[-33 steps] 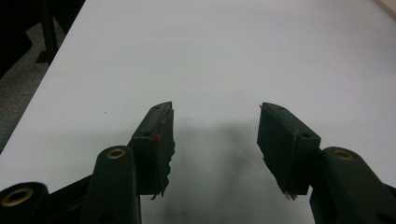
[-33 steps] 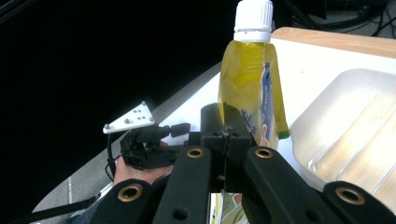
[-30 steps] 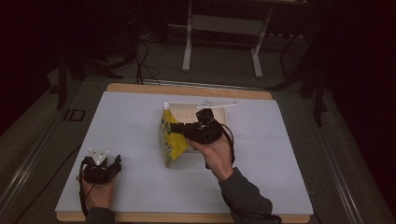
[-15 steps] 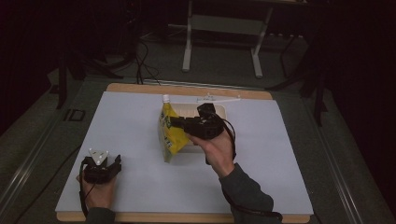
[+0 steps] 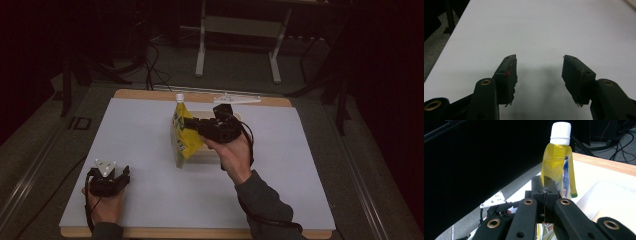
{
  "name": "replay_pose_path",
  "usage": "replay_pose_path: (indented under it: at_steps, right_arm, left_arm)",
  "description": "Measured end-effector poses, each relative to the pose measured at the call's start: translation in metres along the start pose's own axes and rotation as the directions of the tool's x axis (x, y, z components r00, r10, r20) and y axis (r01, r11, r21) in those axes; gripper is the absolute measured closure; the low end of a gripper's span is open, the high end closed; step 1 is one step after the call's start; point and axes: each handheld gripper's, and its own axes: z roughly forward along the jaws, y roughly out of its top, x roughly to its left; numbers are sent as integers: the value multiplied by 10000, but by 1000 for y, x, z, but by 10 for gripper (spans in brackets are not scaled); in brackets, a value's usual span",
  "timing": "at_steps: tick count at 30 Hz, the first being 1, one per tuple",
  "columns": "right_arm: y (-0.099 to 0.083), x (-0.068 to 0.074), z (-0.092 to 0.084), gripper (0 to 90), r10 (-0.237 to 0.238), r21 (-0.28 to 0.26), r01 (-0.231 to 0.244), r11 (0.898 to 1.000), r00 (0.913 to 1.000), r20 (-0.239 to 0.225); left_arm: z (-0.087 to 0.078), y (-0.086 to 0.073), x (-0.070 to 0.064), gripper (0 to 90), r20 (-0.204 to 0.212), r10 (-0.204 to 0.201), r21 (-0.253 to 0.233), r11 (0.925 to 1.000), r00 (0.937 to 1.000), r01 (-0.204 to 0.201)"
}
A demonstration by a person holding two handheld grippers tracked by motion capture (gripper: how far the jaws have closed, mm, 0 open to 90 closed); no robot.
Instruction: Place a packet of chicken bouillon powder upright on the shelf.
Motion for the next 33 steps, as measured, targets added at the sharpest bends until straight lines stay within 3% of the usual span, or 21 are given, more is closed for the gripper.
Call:
replay_pose_path:
  at_steps: [22, 33]
  right_arm:
    - [4, -19, 10, 900, 97, -478, -68, 9988, 9981, 612]
    - [5, -27, 16, 900, 58, -710, 24, 9975, 9932, 1163]
  left_arm:
    - [0, 0, 0, 454, -14, 3, 12, 10000, 10000, -3]
    - [0, 0, 0, 453, -6, 0, 18, 10000, 10000, 0]
